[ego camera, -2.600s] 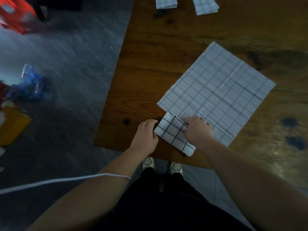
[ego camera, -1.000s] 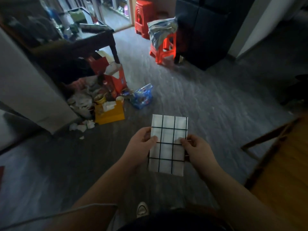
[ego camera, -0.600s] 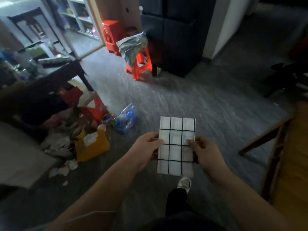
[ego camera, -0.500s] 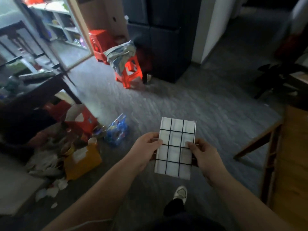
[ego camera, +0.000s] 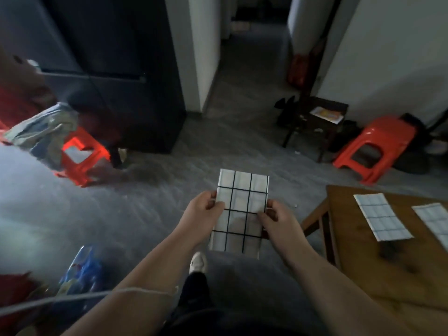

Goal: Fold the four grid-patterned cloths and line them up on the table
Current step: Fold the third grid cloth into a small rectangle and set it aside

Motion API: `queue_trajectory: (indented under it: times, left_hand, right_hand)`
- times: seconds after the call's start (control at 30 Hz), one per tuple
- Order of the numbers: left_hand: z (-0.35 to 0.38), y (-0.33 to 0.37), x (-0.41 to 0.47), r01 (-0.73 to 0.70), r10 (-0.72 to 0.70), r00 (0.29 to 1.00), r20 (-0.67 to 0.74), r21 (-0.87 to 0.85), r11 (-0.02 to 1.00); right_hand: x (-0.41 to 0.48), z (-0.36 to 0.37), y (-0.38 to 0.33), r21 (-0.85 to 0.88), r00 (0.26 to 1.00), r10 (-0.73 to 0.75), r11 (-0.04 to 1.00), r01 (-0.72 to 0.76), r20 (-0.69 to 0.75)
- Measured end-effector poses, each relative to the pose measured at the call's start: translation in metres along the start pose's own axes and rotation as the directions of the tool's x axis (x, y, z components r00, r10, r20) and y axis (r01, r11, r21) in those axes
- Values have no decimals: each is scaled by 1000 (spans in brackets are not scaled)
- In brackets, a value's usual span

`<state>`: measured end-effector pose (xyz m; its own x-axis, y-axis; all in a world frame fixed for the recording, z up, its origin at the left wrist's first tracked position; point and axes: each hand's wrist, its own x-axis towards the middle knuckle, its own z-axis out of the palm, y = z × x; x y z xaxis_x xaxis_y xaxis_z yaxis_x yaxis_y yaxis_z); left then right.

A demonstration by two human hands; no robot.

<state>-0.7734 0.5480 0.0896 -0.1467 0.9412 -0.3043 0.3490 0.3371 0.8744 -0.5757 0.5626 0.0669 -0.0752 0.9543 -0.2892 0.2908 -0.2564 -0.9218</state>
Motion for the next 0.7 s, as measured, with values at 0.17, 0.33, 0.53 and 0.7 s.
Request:
queue_trajectory:
  times: [0.17, 0.33, 0.53, 0.7]
  left_hand:
    - [1, 33, 144, -56, 58, 994, 95, -16, 998]
    - [6, 82, 284, -70, 64, 963, 262, 14, 997]
    - [59, 168, 406, -113, 84, 845, 529, 23, 993]
    - [142, 217, 478, -157, 74, 724, 686, 60, 986]
  right_hand:
    - [123, -9, -18, 2, 995, 22, 1000, -22, -102]
    - [237, -25, -51, 159, 960, 145, 981, -109, -239]
    - [318, -87, -77, 382, 861, 293, 915, -127, -416]
    - [367, -155, -64, 448, 751, 350, 890, -80, -561]
